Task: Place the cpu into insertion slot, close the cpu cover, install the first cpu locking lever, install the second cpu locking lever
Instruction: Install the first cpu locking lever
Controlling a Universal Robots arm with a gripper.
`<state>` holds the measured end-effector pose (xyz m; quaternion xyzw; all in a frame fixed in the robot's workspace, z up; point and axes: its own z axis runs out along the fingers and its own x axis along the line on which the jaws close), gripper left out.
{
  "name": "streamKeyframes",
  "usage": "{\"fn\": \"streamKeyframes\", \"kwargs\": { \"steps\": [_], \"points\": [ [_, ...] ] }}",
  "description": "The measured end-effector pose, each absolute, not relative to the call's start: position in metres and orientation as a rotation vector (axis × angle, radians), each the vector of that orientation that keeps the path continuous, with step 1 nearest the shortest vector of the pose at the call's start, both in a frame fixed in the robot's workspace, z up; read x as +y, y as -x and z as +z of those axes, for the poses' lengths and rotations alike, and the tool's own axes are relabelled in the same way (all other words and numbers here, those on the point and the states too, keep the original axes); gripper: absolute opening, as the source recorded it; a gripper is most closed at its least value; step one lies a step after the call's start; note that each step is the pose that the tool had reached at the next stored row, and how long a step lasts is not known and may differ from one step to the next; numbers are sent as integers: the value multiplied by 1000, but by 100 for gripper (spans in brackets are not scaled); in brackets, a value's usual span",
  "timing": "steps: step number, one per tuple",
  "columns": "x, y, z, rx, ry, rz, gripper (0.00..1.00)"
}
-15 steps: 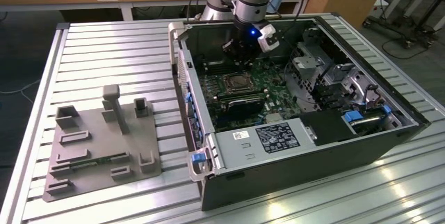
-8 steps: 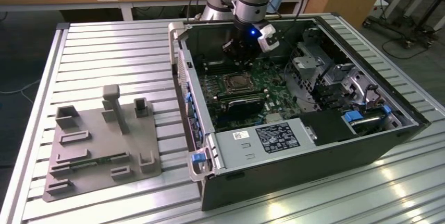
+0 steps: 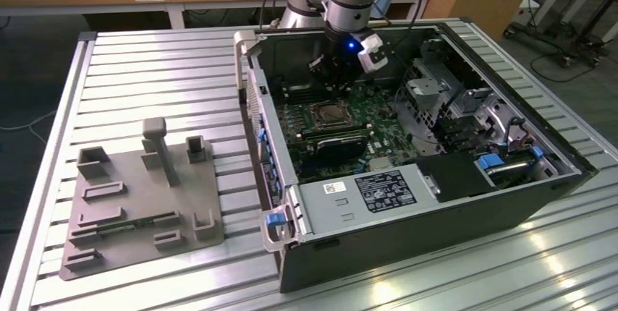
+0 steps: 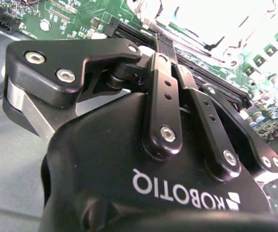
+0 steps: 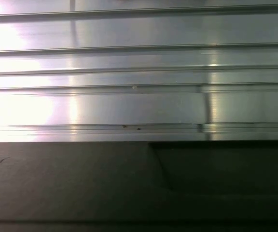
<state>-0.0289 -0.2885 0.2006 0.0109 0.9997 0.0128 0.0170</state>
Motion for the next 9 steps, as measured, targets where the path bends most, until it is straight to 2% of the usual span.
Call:
{"fn": "streamKeyframes", "kwargs": {
  "steps": [9],
  "points": [
    [-289, 29, 199, 3107, -34, 40, 10]
  ]
}}
